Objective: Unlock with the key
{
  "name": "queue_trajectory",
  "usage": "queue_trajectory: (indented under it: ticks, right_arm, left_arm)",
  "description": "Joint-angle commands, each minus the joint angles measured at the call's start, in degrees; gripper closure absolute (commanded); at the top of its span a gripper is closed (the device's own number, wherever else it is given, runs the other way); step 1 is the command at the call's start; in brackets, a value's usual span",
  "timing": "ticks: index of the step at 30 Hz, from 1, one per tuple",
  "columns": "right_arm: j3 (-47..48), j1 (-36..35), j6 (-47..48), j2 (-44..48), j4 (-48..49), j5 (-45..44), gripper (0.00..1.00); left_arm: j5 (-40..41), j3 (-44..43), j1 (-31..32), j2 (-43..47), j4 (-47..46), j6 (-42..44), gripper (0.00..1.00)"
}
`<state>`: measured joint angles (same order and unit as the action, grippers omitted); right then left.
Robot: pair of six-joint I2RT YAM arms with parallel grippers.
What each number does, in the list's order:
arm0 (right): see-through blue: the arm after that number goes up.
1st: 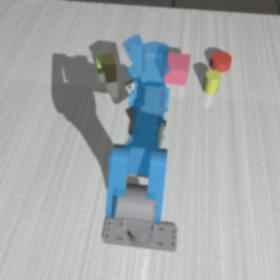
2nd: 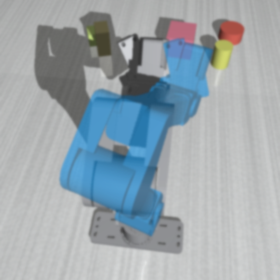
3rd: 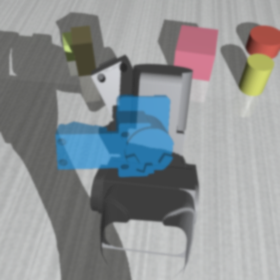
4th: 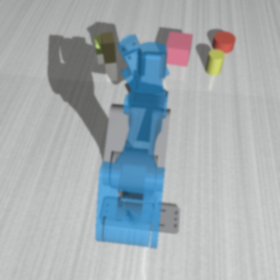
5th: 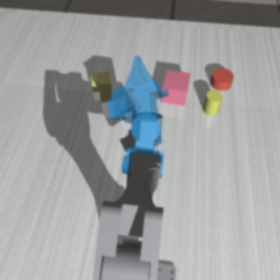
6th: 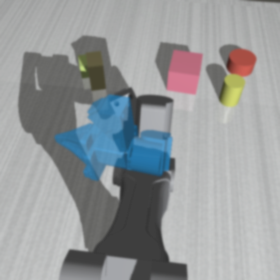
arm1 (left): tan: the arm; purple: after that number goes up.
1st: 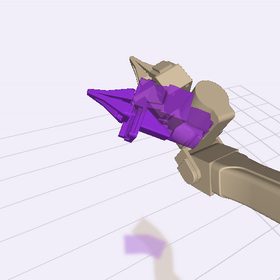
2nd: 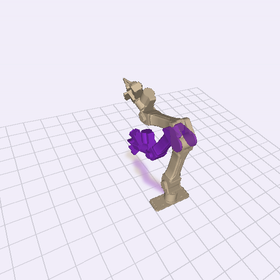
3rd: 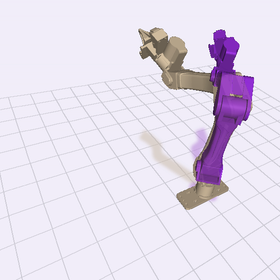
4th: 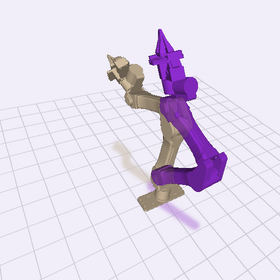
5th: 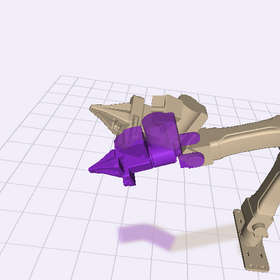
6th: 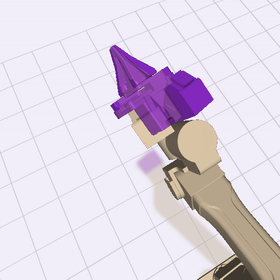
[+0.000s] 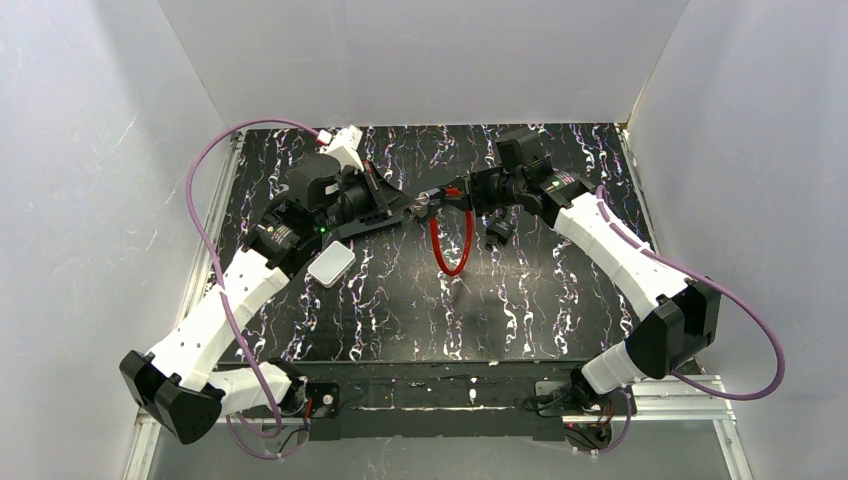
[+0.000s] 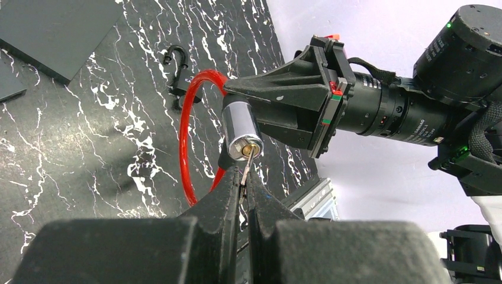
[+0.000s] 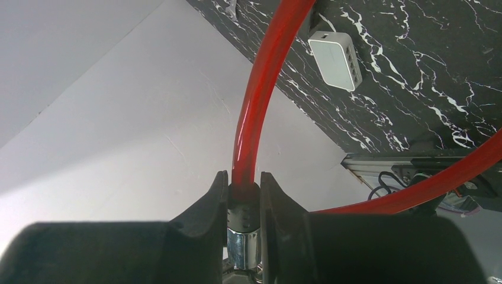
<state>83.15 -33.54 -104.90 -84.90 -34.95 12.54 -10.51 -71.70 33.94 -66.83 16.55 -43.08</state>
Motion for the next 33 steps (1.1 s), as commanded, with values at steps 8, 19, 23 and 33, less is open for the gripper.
queue_trajectory:
  ticks: [8,19,23,33]
  right_arm:
    - [3.1,-0.3,-1.8,0.4,5.0,2.5,0.99]
    - [3.4,-0.3,-1.5,0.2,6.2,3.1,0.99]
    - [3.6,-0.3,-1.5,0.3,6.3,3.0,0.99]
    - [3.8,-0.3,-1.4,-0.2,6.5,3.4,0.99]
  left_arm:
    - [3.8,0.4,0.5,0.5,0.8,0.7,1.00]
    - [4.8,-0.8,0.8,-0.8,1.5,1.5,1.00]
    - [6.3,-1.5,0.9,-0.7,3.6,2.3,1.00]
    - [8.3,-2.1,1.4,-1.9,5.0,2.2,1.00]
